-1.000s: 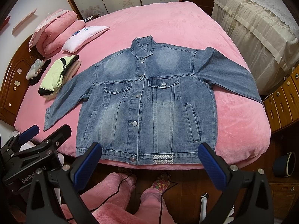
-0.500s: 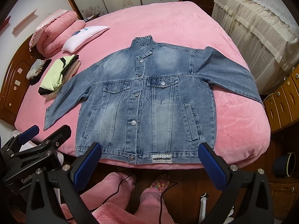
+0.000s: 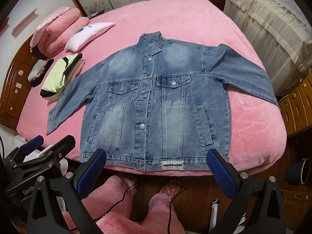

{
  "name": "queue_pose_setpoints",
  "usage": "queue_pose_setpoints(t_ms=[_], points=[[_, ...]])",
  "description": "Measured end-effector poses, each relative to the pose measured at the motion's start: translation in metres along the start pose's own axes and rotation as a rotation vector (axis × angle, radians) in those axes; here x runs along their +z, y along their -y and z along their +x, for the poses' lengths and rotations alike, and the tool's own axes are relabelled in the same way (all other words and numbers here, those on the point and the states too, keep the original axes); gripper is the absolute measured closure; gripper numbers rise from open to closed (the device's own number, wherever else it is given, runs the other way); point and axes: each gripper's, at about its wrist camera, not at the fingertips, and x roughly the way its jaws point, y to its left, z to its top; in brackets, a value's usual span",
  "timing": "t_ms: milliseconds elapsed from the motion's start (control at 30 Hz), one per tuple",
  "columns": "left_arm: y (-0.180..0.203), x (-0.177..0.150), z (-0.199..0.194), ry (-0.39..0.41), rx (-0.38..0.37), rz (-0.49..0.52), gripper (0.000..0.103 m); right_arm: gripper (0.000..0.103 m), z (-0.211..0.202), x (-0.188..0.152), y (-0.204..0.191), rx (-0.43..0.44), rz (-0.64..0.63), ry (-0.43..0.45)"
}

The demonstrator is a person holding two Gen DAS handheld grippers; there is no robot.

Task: Fold large clothes
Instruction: 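Grasp the cuff of the jacket sleeve with the left gripper and lift it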

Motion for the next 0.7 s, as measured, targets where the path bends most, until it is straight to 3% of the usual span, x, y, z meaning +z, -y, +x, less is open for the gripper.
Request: queue_pose_setpoints(t_ms=[233, 367, 433, 567, 700], points=[[-0.064, -0.001, 0.038, -0.136, -0.058, -0.157, 0.001, 0.0, 0.034, 0.01, -0.013, 0.048, 0.05, -0.083], [-0.107, 0.023, 0.048, -0.113, -0.077, -0.242, 0.001, 0.0, 0.048, 0.024, -0.038, 0.054, 0.05, -0.061], [-0.141, 0.04, 0.06, -0.109, -0.091, -0.349, 0.001, 0.0, 0.047, 0.031, -0.052, 0.049, 0.021, -0.038], [-0.211, 0.06, 0.109, -0.211, -0.135, -0.571, 0.001, 0.0, 0.052, 0.045, -0.091, 0.031, -0.025, 0.011], [-0.271, 0.064, 0.151, -0.28, -0.034, -0.67, 0.001, 0.0, 0.072, 0.06, -0.126, 0.044, -0.019, -0.012]])
